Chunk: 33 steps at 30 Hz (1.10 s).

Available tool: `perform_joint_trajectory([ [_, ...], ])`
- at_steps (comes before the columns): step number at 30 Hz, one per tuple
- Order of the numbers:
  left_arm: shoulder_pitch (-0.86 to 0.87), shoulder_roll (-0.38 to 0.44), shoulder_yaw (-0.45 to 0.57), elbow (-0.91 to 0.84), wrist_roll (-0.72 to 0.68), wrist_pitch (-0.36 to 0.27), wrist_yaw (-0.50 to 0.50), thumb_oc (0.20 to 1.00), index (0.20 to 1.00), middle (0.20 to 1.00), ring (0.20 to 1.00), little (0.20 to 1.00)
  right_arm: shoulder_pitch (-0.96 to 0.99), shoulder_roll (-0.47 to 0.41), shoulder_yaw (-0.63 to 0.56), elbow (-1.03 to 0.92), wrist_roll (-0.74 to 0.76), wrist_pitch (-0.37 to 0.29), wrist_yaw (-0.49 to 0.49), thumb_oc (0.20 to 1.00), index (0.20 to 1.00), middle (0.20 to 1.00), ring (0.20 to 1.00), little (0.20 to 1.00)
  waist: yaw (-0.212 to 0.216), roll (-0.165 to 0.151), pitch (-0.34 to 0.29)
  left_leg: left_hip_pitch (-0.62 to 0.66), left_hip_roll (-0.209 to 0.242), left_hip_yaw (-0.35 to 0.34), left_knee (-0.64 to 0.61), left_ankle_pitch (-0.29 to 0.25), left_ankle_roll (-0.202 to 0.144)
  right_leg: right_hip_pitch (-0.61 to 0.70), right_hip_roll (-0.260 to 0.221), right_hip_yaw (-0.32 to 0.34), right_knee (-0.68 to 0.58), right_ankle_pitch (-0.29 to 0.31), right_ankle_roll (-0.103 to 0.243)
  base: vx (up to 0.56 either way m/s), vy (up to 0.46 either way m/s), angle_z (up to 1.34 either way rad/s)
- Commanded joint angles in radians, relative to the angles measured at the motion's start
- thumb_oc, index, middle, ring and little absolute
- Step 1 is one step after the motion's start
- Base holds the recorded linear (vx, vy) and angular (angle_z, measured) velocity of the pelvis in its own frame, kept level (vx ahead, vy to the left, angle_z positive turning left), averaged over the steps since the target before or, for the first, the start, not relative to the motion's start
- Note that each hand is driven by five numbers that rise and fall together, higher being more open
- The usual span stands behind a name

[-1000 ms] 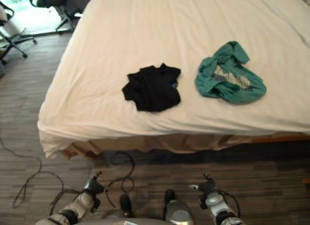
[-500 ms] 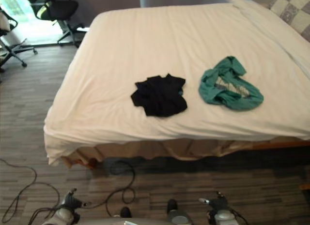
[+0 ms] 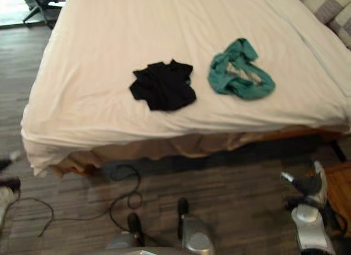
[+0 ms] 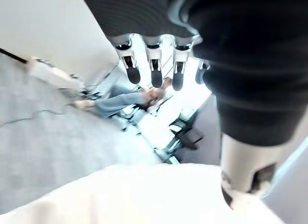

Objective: Tidy up the quilt and then pick up the clothes from the bed and put them into the laundry hamper.

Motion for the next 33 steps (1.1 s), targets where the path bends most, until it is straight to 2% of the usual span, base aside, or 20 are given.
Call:
perform_joint_trajectory([
  [1,-0.147,0.081,-0.082,-0.072,0.061,-0.096,0.032,1.000,1.000,1.000,1.000,1.000,-0.032,-0.054,-0.041,-0.074,-0.075,-0.045,-0.049,1.000,1.000,1.000,1.000,1.000,-0.026,0.007,0.008,0.054,0.072,-0.091,0.001,-0.052,-0.076,0.065,-0.179,0.079,-0.152,-0.029,0.040,0.14,-0.476,0.46],
  [3,-0.212,0.101,-0.135,-0.106,0.079,-0.109,0.026,1.000,1.000,1.000,1.000,1.000,-0.030,-0.066,-0.046,-0.123,-0.105,-0.051,-0.054,1.000,1.000,1.000,1.000,1.000,-0.029,0.002,-0.015,0.069,0.104,-0.100,0.001,-0.057,-0.102,0.045,-0.265,0.088,-0.271,0.071,0.050,0.22,-0.479,0.57],
  [4,-0.226,0.102,-0.154,-0.133,0.081,-0.119,0.011,1.000,1.000,1.000,1.000,1.000,-0.024,-0.071,-0.039,-0.156,-0.120,-0.055,-0.046,1.000,1.000,1.000,1.000,1.000,-0.031,-0.007,-0.029,0.081,0.111,-0.092,0.001,-0.056,-0.113,0.053,-0.272,0.075,-0.292,0.065,0.061,0.28,-0.486,0.27],
  [5,-0.222,0.116,-0.157,-0.152,0.089,-0.116,-0.011,1.000,1.000,1.000,1.000,1.000,-0.013,-0.062,-0.028,-0.189,-0.136,-0.049,-0.028,1.000,1.000,1.000,1.000,1.000,-0.027,-0.019,-0.044,0.111,0.128,-0.074,0.001,-0.052,-0.131,0.062,-0.258,0.061,-0.301,0.062,0.076,0.25,-0.490,-0.05],
  [6,-0.217,0.111,-0.155,-0.169,0.100,-0.116,-0.023,1.000,1.000,1.000,1.000,1.000,-0.026,-0.064,-0.014,-0.212,-0.146,-0.053,-0.014,1.000,1.000,1.000,1.000,1.000,-0.025,-0.025,-0.049,0.123,0.150,-0.062,0.001,-0.031,-0.142,0.064,-0.235,0.051,-0.298,0.058,0.076,0.23,-0.503,-0.16],
  [8,-0.246,0.085,-0.186,-0.181,0.104,-0.115,-0.030,1.000,1.000,1.000,1.000,1.000,-0.044,-0.084,0.017,-0.232,-0.161,-0.061,-0.006,1.000,1.000,1.000,1.000,1.000,-0.033,-0.024,-0.051,0.121,0.209,-0.010,0.012,0.061,-0.160,0.093,-0.193,0.039,-0.310,0.038,0.075,0.13,-0.379,-0.15],
  [9,-0.254,0.083,-0.192,-0.176,0.105,-0.115,-0.027,1.000,1.000,1.000,1.000,1.000,-0.044,-0.085,0.015,-0.230,-0.161,-0.061,-0.006,1.000,1.000,1.000,1.000,1.000,-0.032,-0.019,-0.048,0.123,0.214,-0.011,0.009,0.065,-0.163,0.097,-0.188,0.036,-0.313,0.040,0.074,0.07,-0.289,-0.17],
  [10,-0.306,0.056,-0.228,-0.167,0.104,-0.106,-0.028,1.000,1.000,1.000,1.000,1.000,-0.042,-0.095,0.020,-0.243,-0.166,-0.063,-0.004,1.000,1.000,1.000,1.000,1.000,-0.053,-0.016,-0.049,0.105,0.235,0.059,0.036,0.126,-0.157,0.133,-0.184,-0.001,-0.322,0.023,0.061,0.14,-0.280,-0.27],
  [11,-0.355,0.032,-0.272,-0.182,0.119,-0.100,-0.040,1.000,1.000,1.000,1.000,1.000,-0.037,-0.110,0.029,-0.270,-0.175,-0.067,0.004,1.000,1.000,1.000,1.000,1.000,-0.074,-0.012,-0.056,0.095,0.195,0.138,0.038,0.083,-0.134,0.174,-0.168,-0.041,-0.339,-0.011,0.041,0.10,-0.371,0.10],
  [12,-0.353,0.033,-0.274,-0.178,0.145,-0.080,-0.048,1.000,1.000,1.000,1.000,1.000,-0.045,-0.111,0.042,-0.300,-0.175,-0.068,0.017,1.000,1.000,1.000,1.000,1.000,-0.068,-0.010,-0.037,0.061,0.138,0.130,0.074,0.058,-0.100,0.166,-0.151,-0.034,-0.329,-0.003,0.028,0.10,-0.306,0.64],
  [13,-0.364,0.027,-0.282,-0.183,0.164,-0.070,-0.057,1.000,1.000,1.000,1.000,1.000,-0.066,-0.127,0.053,-0.318,-0.188,-0.066,0.026,1.000,1.000,1.000,1.000,1.000,-0.057,-0.014,-0.024,0.015,0.076,0.076,0.115,0.010,-0.077,0.160,-0.139,-0.023,-0.319,-0.004,0.017,-0.02,-0.242,0.47],
  [14,-0.386,0.018,-0.298,-0.177,0.181,-0.068,-0.055,1.000,1.000,1.000,1.000,1.000,-0.082,-0.139,0.058,-0.315,-0.192,-0.067,0.027,1.000,1.000,1.000,1.000,1.000,-0.057,-0.020,-0.014,-0.039,0.034,0.028,0.156,-0.020,-0.062,0.155,-0.134,-0.025,-0.313,-0.004,0.009,0.03,-0.225,0.00],
  [15,-0.420,0.013,-0.331,-0.132,0.195,-0.055,-0.048,1.000,1.000,1.000,1.000,1.000,-0.115,-0.167,0.078,-0.303,-0.190,-0.068,0.028,1.000,1.000,1.000,1.000,1.000,-0.057,-0.019,-0.002,-0.077,-0.015,0.003,0.168,-0.045,-0.046,0.163,-0.116,-0.031,-0.315,-0.010,0.003,0.00,-0.150,-0.35],
  [16,-0.453,0.012,-0.353,-0.100,0.202,-0.053,-0.042,1.000,1.000,1.000,1.000,1.000,-0.128,-0.168,0.083,-0.291,-0.184,-0.069,0.028,1.000,1.000,1.000,1.000,1.000,-0.066,-0.014,0.002,-0.084,-0.026,0.005,0.157,-0.043,-0.040,0.162,-0.110,-0.036,-0.316,-0.005,0.000,0.05,-0.107,0.01],
  [17,-0.546,0.027,-0.424,-0.033,0.228,-0.032,-0.046,1.000,1.000,1.000,1.000,1.000,-0.142,-0.169,0.105,-0.286,-0.184,-0.066,0.039,1.000,1.000,1.000,1.000,1.000,-0.092,-0.010,0.012,-0.064,-0.018,0.038,0.125,-0.024,-0.040,0.156,-0.095,-0.028,-0.317,0.004,0.003,0.07,-0.037,0.20],
  [20,-0.702,0.029,-0.527,0.099,0.269,0.009,-0.038,1.000,1.000,1.000,1.000,1.000,-0.183,-0.163,0.144,-0.288,-0.174,-0.076,0.038,1.000,1.000,1.000,1.000,1.000,-0.113,-0.013,0.030,-0.055,-0.001,0.068,0.087,0.008,-0.044,0.117,-0.082,-0.021,-0.305,0.008,0.007,0.03,-0.053,-0.04],
  [24,-0.801,0.020,-0.588,0.245,0.303,0.040,-0.036,1.000,1.000,1.000,1.000,1.000,-0.219,-0.165,0.176,-0.296,-0.167,-0.087,0.032,1.000,1.000,1.000,1.000,1.000,-0.120,-0.006,0.049,-0.054,0.002,0.081,0.041,0.037,-0.048,0.081,-0.076,-0.017,-0.299,0.020,0.011,0.00,-0.013,-0.09],
  [26,-0.874,-0.007,-0.628,0.340,0.331,0.077,-0.040,1.000,1.000,1.000,1.000,1.000,-0.240,-0.167,0.191,-0.310,-0.158,-0.095,0.022,1.000,1.000,1.000,1.000,1.000,-0.124,0.000,0.075,-0.059,0.006,0.090,0.011,0.054,-0.052,0.059,-0.079,-0.019,-0.308,0.037,0.022,-0.01,-0.030,-0.20],
  [29,-0.956,-0.029,-0.688,0.450,0.370,0.087,-0.046,1.000,1.000,1.000,1.000,1.000,-0.247,-0.154,0.186,-0.361,-0.133,-0.116,0.018,1.000,1.000,1.000,1.000,1.000,-0.136,0.009,0.096,-0.096,0.013,0.090,0.001,0.066,-0.059,0.018,-0.080,-0.018,-0.319,0.057,0.031,-0.01,-0.011,-0.02],
  [33,-0.981,-0.054,-0.708,0.538,0.406,0.101,-0.053,1.000,1.000,1.000,1.000,1.000,-0.254,-0.149,0.190,-0.454,-0.136,-0.145,0.016,1.000,1.000,1.000,1.000,1.000,-0.152,0.013,0.123,-0.145,0.021,0.108,0.001,0.071,-0.069,-0.035,-0.080,-0.023,-0.346,0.091,0.053,0.00,-0.014,-0.03],
])
